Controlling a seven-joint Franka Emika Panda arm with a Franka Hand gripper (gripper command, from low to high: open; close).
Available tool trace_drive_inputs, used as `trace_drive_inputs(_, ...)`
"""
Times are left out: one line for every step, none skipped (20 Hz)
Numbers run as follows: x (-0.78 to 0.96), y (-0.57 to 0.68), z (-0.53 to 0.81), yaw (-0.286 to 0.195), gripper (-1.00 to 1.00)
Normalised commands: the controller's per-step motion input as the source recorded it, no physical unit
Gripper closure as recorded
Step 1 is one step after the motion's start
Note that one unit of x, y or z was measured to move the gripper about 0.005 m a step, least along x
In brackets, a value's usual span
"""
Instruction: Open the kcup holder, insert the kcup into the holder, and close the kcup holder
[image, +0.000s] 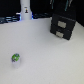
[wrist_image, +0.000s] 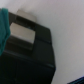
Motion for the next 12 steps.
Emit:
trace_drive_inputs(-0.34,0.65,-0.3,-0.177,-1.0)
trace_drive_inputs(-0.34,0.63,-0.34,-0.184,-1.0)
trace_drive_inputs(-0.35,0.61,-0.35,-0.186,-1.0)
trace_drive_inputs(-0.36,0.59,-0.37,-0.184,-1.0)
trace_drive_inputs(-0.36,0.57,-0.38,-0.182,-1.0)
trace_drive_inputs(-0.36,0.56,-0.39,-0.181,-1.0)
trace_drive_inputs(-0.36,0.53,-0.39,-0.177,-1.0)
trace_drive_inputs(-0.36,0.48,-0.41,-0.173,-1.0)
trace_drive_inputs(-0.36,0.45,-0.41,-0.171,-1.0)
trace_drive_inputs(-0.35,0.43,-0.42,-0.166,-1.0)
trace_drive_inputs(-0.32,0.36,-0.44,-0.157,-1.0)
trace_drive_inputs(-0.32,0.3,-0.45,-0.148,-1.0)
